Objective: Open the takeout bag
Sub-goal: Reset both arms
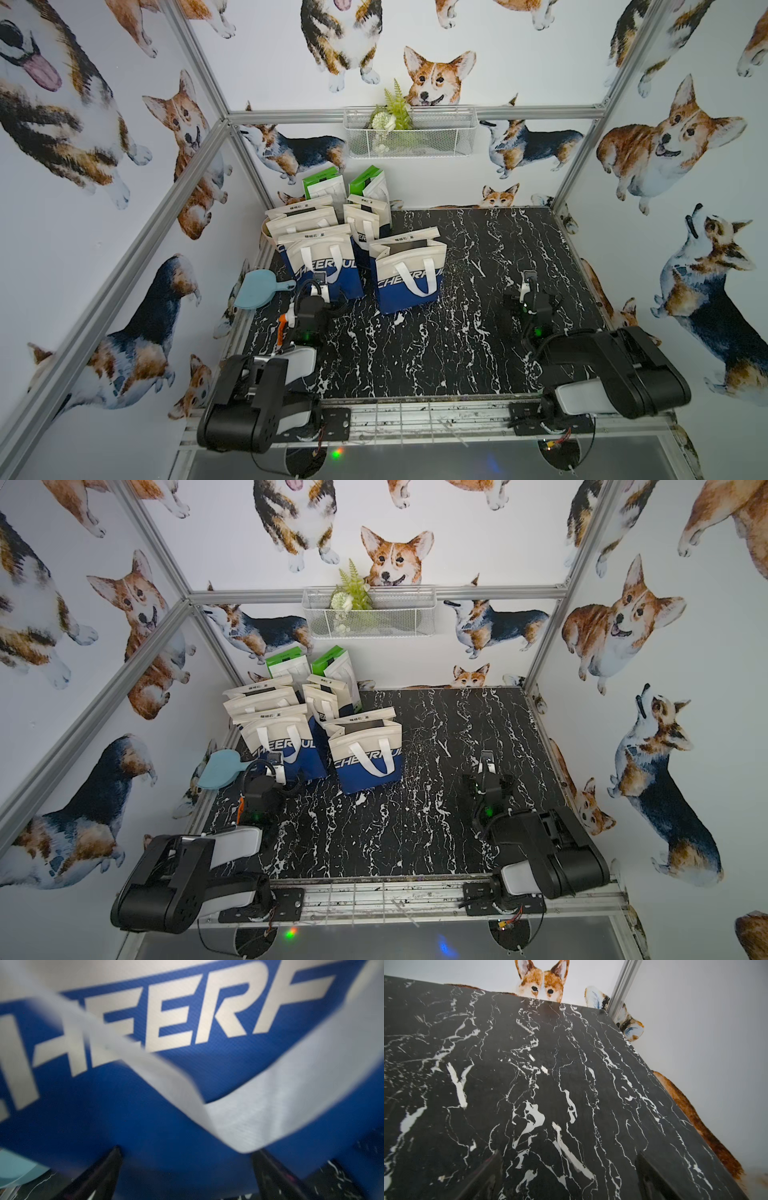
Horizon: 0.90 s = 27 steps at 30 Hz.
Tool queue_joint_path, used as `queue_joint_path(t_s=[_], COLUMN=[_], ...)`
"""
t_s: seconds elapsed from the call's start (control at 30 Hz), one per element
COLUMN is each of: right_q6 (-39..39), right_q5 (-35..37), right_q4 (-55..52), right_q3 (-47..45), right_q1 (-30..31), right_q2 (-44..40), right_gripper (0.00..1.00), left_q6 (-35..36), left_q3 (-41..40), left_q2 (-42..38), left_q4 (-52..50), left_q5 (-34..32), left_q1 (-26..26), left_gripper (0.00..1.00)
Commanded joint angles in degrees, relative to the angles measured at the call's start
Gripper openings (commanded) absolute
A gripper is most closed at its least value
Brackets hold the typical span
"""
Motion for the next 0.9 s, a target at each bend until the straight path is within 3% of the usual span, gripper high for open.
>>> queue_joint_path(t_s=[0.0,0.1,0.17,0.23,0.33,0.47,0.63,0.77,0.87], right_q6=[2.3,2.1,1.8,3.0,1.8,3.2,3.3,5.8,5.9], right_q5=[-2.6,-5.3,-5.3,-4.9,-4.8,-5.2,-4.0,-5.7,-6.2], right_q4=[3.5,11.1,13.9,10.9,15.7,8.2,9.9,0.4,1.3], right_q3=[1.2,-0.7,-1.6,-0.5,0.1,1.2,1.8,5.9,5.4], right_q1=[-1.8,-3.2,-3.2,-3.5,-3.7,-3.8,-4.3,-6.4,-6.7], right_q2=[-4.8,-1.8,-0.3,0.2,4.6,0.9,2.6,1.6,1.5], right_gripper=[1.0,1.0,1.0,1.0,1.0,1.0,1.0,1.0,1.0], left_q6=[0.1,-0.6,-1.6,-0.2,-1.4,-2.2,-2.0,-2.1,-2.0], left_q3=[0.7,2.5,4.2,5.5,7.9,10.9,10.9,10.9,10.9], left_q2=[6.5,15.7,12.8,14.2,14.1,13.8,13.9,13.9,13.9], left_q4=[12.9,19.8,11.3,11.5,6.7,0.7,0.8,0.8,0.8], left_q5=[5.1,8.3,9.1,11.5,8.7,7.0,7.0,7.0,7.0], left_q1=[1.3,3.5,4.3,4.2,4.3,4.3,4.3,4.3,4.3], left_gripper=[1.0,1.0,1.0,1.0,1.0,1.0,1.0,1.0,1.0])
